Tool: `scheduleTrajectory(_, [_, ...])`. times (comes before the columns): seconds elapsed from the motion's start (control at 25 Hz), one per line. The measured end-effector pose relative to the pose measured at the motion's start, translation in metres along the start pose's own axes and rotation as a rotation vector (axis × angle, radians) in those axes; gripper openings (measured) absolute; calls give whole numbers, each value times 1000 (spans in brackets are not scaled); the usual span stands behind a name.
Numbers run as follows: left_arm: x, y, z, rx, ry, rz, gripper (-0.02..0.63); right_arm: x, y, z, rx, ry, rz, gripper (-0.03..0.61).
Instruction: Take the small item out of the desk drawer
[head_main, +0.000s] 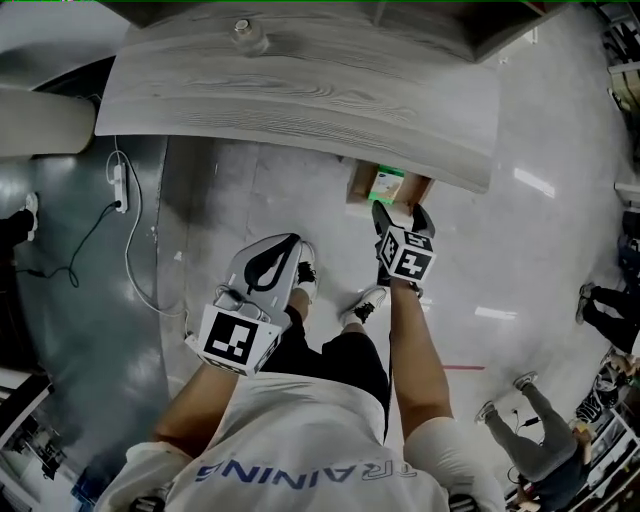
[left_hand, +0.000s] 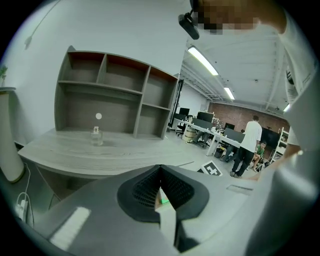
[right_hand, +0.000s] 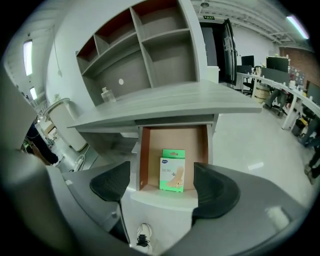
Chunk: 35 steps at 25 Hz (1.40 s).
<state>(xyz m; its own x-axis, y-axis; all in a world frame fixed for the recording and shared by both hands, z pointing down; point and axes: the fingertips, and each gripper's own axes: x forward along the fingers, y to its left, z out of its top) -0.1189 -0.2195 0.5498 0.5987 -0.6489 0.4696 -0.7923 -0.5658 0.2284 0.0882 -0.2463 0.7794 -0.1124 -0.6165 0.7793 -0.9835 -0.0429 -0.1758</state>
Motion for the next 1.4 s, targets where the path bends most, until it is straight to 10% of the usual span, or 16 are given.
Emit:
scheduleTrajectory(0.68, [9, 55, -50, -66, 64, 84, -2, 117, -20, -41, 30, 134, -84, 411])
scheduleTrajectory(1.4, [-4, 32, -48, -55, 64, 66, -2, 86, -26, -29, -8, 66, -122, 319])
